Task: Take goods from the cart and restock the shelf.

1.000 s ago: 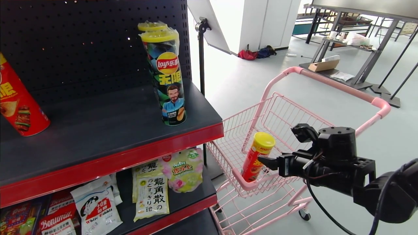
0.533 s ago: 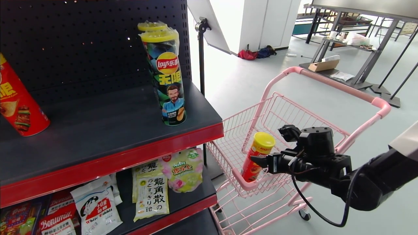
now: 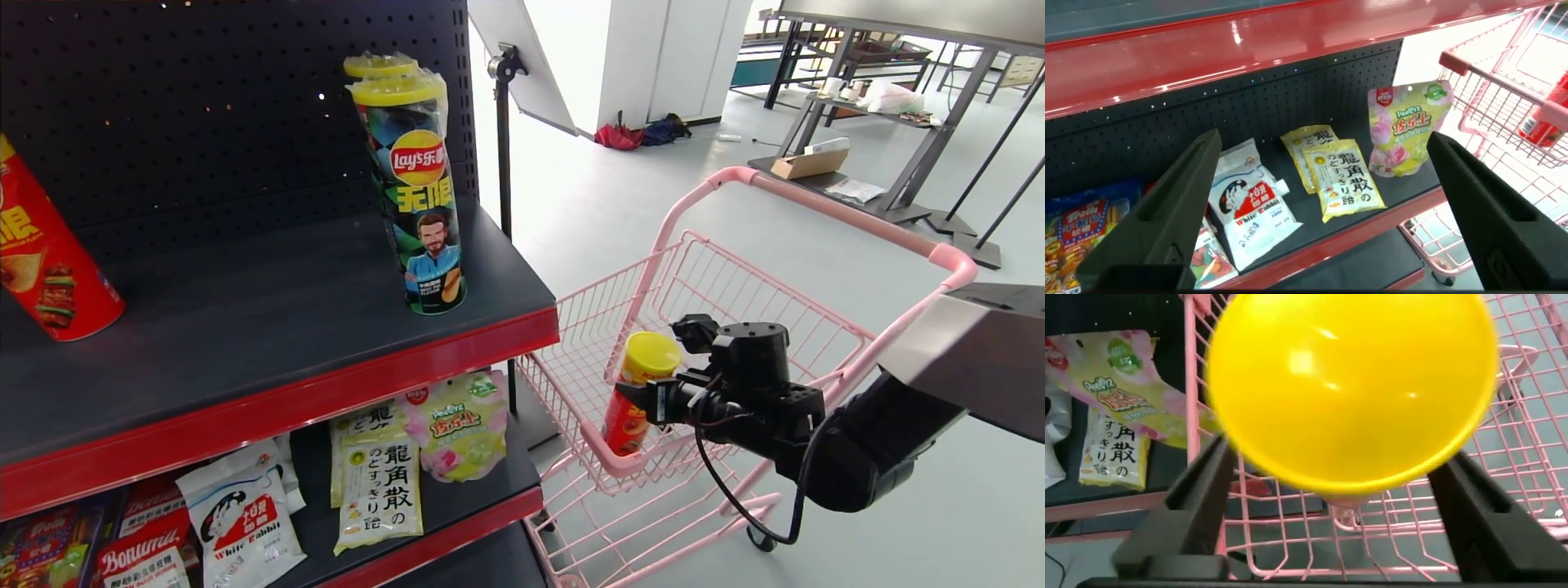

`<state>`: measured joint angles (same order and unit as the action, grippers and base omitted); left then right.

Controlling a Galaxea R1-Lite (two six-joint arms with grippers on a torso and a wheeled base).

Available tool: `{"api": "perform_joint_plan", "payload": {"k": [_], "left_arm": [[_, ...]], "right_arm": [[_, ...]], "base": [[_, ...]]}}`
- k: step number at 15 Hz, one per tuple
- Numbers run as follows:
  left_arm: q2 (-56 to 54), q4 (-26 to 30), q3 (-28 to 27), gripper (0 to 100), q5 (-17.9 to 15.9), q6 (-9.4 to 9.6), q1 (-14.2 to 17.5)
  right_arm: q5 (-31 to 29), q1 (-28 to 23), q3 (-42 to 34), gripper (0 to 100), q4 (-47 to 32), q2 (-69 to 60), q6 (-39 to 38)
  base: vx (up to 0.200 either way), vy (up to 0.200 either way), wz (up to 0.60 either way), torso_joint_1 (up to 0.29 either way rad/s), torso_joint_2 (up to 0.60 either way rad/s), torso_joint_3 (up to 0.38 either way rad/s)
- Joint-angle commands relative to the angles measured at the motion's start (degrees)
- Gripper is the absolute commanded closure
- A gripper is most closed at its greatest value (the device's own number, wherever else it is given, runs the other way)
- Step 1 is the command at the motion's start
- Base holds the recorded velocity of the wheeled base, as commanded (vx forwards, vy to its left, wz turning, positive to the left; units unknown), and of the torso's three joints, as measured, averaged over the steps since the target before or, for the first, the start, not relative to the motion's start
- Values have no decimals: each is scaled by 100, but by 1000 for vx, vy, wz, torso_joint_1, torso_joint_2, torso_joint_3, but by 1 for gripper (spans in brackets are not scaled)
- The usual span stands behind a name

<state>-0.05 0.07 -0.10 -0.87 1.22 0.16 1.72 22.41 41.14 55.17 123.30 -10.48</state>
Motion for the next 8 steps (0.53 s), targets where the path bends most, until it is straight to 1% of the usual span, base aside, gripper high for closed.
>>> {"api": "perform_joint_plan", "payload": {"k": [1, 3, 4, 5, 6, 7, 8], "left_arm": [[5, 1, 1, 0, -1, -8, 2], [5, 1, 1, 0, -1, -8, 2], [5, 1, 1, 0, -1, -8, 2], [5, 1, 1, 0, -1, -8, 2], [5, 1, 1, 0, -1, -8, 2], [5, 1, 1, 0, -1, -8, 2], [5, 1, 1, 0, -1, -8, 2]], "right_arm": [[4, 9, 17, 100, 37, 195, 11], [-14, 1, 17, 100, 37, 177, 11], [-216, 1, 307, 100, -33, -201, 29], [-233, -26, 720, 100, -226, -508, 73], [-233, -122, 1352, 100, -842, -877, 213], [-233, -210, 1730, 100, -1316, -1115, 293], [-242, -351, 2838, 100, -2626, -1651, 389]], "base": [[0, 0, 0, 0, 0, 0], [0, 0, 0, 0, 0, 0], [0, 0, 0, 0, 0, 0], [0, 0, 0, 0, 0, 0], [0, 0, 0, 0, 0, 0], [0, 0, 0, 0, 0, 0], [0, 0, 0, 0, 0, 0]]}}
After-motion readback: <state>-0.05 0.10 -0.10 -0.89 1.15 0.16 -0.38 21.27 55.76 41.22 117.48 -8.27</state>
